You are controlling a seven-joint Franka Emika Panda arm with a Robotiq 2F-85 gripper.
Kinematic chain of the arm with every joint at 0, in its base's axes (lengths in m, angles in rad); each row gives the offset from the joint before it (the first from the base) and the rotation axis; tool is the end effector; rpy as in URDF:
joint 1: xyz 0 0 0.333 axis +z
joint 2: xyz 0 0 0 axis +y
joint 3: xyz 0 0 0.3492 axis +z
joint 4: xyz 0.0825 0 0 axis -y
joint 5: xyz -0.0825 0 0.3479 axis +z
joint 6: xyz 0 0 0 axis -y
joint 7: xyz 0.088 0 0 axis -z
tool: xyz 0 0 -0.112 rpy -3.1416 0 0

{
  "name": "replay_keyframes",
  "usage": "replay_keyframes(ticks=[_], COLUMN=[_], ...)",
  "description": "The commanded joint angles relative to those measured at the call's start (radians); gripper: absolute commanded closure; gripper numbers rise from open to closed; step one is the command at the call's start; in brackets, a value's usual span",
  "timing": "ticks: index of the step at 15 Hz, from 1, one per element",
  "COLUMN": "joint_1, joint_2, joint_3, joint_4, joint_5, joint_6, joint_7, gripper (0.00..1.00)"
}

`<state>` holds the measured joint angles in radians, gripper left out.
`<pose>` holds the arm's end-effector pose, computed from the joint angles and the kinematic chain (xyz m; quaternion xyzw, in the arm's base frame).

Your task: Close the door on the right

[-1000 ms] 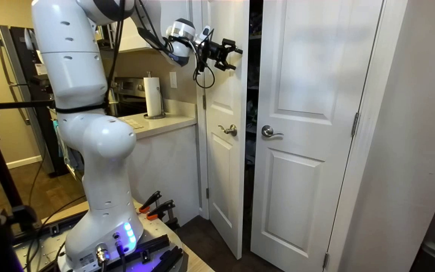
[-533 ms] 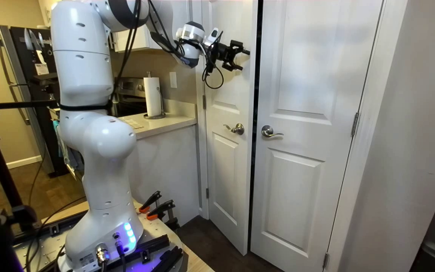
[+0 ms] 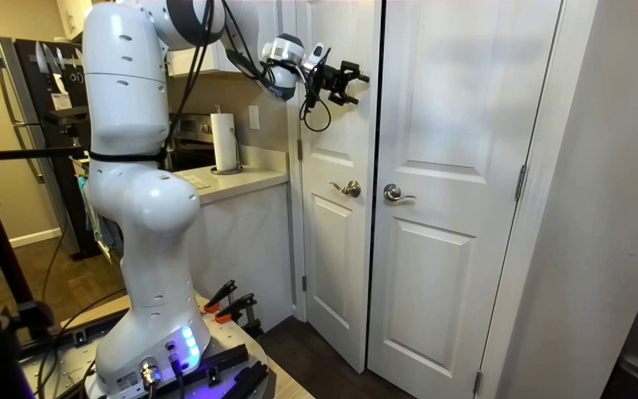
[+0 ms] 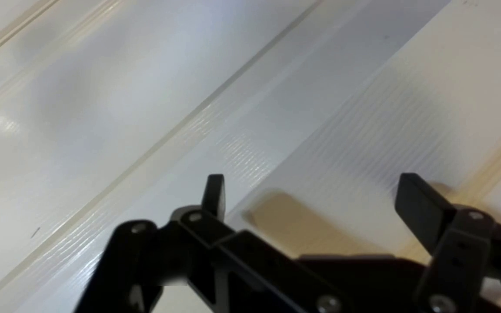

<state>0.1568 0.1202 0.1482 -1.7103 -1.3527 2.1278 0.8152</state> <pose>0.5954 0.1318 0.6156 0.8135 0.0428 0.4016 0.4185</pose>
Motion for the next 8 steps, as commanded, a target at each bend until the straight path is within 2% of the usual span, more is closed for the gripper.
replay_keyframes(ticks=[1,5,8], joint_1=[-0.011,-0.018,-0.016], joint_2=[0.049,0.103,0.115], joint_3=[-0.021,-0.046,-0.059], joint_4=[0.069,0.131,0.135], joint_5=[-0.032,-0.025,-0.018], joint_6=[0.037,0.049,0.057], joint_7=[-0.034,-0.059,-0.049], gripper=[0.0,0.0,0.0])
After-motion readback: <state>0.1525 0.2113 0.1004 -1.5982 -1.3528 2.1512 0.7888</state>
